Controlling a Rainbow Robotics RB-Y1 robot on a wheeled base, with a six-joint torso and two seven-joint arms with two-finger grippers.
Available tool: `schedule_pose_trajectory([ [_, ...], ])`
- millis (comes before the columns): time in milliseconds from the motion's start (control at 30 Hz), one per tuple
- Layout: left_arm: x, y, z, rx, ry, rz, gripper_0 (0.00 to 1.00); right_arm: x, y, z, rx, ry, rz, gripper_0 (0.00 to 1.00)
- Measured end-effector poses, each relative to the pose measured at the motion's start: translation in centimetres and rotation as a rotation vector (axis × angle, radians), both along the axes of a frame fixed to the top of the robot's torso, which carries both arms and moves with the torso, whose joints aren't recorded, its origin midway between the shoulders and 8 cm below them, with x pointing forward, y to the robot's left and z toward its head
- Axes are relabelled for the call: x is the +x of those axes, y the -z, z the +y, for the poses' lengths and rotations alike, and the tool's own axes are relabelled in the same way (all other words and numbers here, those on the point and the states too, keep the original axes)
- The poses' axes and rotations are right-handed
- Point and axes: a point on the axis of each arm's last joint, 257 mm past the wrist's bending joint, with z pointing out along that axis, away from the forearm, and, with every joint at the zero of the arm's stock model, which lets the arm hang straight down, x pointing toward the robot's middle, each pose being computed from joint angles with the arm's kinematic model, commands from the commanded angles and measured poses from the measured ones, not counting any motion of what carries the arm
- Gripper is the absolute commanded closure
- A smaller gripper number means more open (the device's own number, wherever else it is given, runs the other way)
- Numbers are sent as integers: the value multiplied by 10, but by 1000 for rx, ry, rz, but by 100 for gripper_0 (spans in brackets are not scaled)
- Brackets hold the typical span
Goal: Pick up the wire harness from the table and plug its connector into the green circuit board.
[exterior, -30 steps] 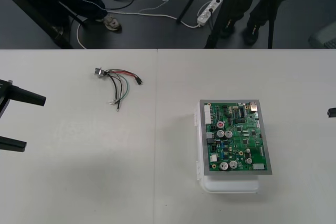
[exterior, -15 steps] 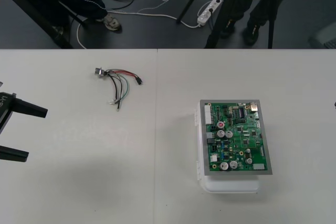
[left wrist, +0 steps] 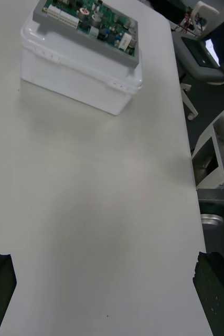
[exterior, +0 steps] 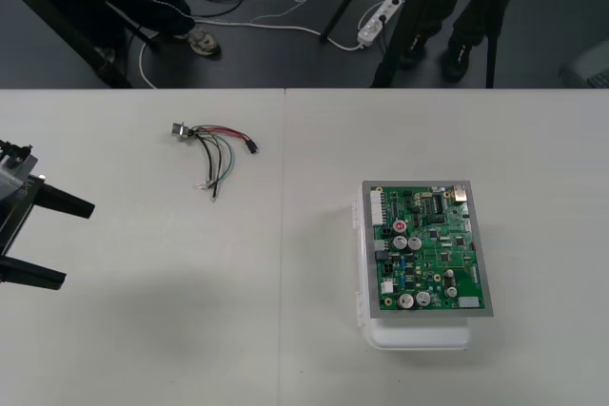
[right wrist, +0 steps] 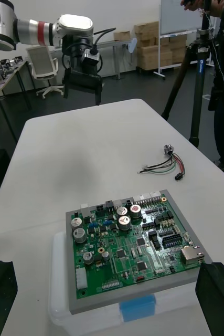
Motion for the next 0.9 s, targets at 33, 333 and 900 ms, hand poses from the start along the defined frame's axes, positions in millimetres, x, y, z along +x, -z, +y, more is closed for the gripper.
schedule_pose_trajectory([
  [33,3,3,1,13,0,2,0,0,1,-1,0,-1,-21,0],
  [333,34,18,20,200,14,-80,0,-5,20,1,45,-22,-2,0],
  [900,77,61,10,416,74,-191,0,18,37,29,102,-138,-12,0],
])
